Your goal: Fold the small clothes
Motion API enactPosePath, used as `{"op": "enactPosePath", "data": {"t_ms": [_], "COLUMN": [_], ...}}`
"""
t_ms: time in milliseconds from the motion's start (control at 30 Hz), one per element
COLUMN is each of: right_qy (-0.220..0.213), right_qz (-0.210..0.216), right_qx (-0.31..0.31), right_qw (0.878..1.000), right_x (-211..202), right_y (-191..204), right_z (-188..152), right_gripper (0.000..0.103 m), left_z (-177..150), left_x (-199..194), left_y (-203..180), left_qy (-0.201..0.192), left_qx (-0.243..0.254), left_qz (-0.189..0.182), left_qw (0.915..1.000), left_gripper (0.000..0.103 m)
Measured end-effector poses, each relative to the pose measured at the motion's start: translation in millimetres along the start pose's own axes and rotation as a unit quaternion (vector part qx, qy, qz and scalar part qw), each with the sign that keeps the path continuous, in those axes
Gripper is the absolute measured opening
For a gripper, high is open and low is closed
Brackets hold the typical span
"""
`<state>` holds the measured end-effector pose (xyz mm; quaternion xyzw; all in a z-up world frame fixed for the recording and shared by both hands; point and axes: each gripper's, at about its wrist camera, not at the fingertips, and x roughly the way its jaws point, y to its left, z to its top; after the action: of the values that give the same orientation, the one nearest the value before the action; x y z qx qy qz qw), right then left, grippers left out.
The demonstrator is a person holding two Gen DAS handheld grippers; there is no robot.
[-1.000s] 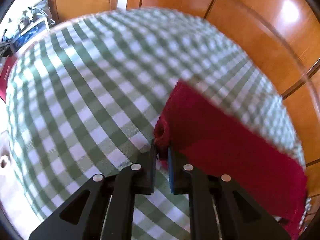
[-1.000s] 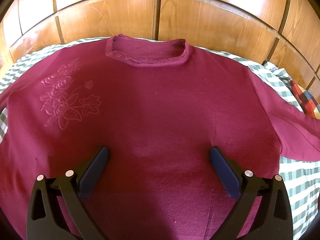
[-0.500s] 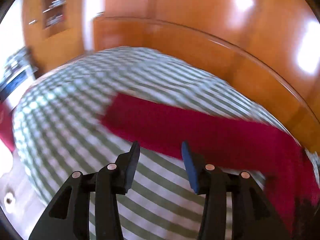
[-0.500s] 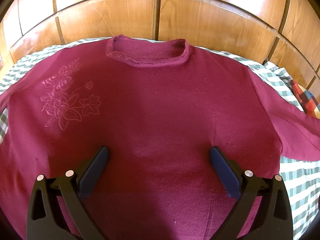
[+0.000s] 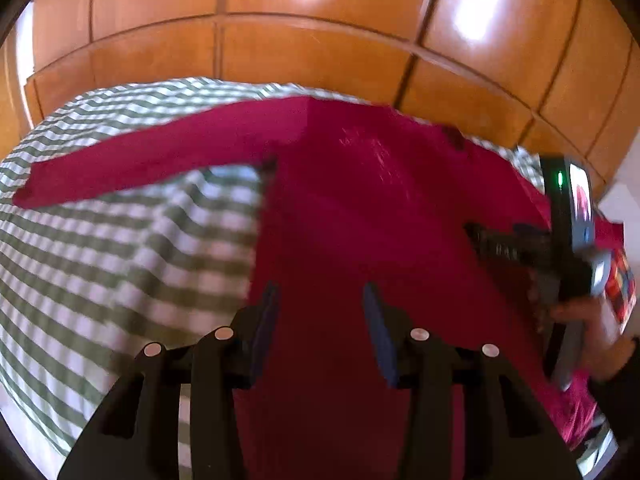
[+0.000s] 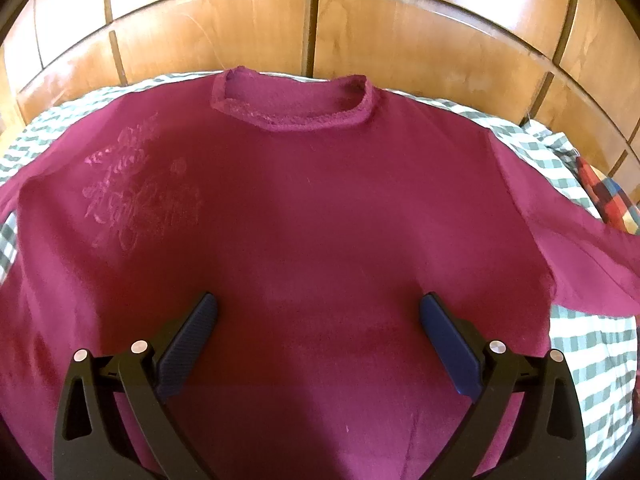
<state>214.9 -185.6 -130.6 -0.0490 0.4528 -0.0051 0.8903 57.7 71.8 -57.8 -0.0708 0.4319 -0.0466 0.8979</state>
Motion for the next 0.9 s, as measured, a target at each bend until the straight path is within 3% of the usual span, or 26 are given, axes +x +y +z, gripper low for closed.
{"op": "enactPosePath", "data": {"t_ms": [100,267,433,567,633,700,767,833,867,900], "right_qy": [0.014,0.015,-0.003,0.012,0.032,0.048,0.052,0.048,0.048,0.049], "right_qz": [0.007,0.005,-0.018,-0.015,0.004,0.026,0.052,0.057,0.065,0.077], "right_qx": [0.007,0.038,0.112,0.166,0.179,0.186,0.188,0.164,0.155,0.146], "right_qw": [1.0,0.999,0.994,0.986,0.983,0.981,0.979,0.984,0.985,0.985], "right_x": [-11.9,-45.4,-86.4,-101.9,-101.0,-98.7,-100.3,-104.7,-106.7,-108.2], "right_y": [-7.8,-39.4,-99.7,-141.3,-149.8,-150.3,-144.1,-133.0,-128.2,-123.8], "right_z": [-8.8,-30.9,-60.8,-91.3,-108.7,-122.5,-135.3,-139.7,-140.9,-141.3], "right_gripper": [0.099,0.099,0.099,0.091,0.084,0.066,0.057,0.04,0.02,0.015], "left_z": [-15.2,-29.4,-35.4,-40.7,-47.5,-52.6,-57.5,-59.3,-60.0,-60.3], "left_x": [7.9,0.7,-10.8,-12.5,-14.6,-18.4,-21.1,-21.9,-22.1,-22.4], "left_y": [-5.3,0.3,3.9,8.6,9.0,8.1,5.0,3.3,2.8,2.1], "left_qy": [0.02,0.026,0.019,0.021,0.023,0.022,0.022,0.022,0.023,0.024], "left_qx": [0.019,0.007,0.006,0.008,0.012,0.016,0.027,0.031,0.033,0.037], "left_qz": [0.021,0.016,0.018,0.018,0.02,0.022,0.031,0.036,0.038,0.04], "left_qw": [0.9994,0.9995,0.9996,0.9996,0.9995,0.9994,0.9989,0.9986,0.9985,0.9982], "left_gripper": [0.042,0.042,0.042,0.042,0.042,0.042,0.042,0.042,0.042,0.042]}}
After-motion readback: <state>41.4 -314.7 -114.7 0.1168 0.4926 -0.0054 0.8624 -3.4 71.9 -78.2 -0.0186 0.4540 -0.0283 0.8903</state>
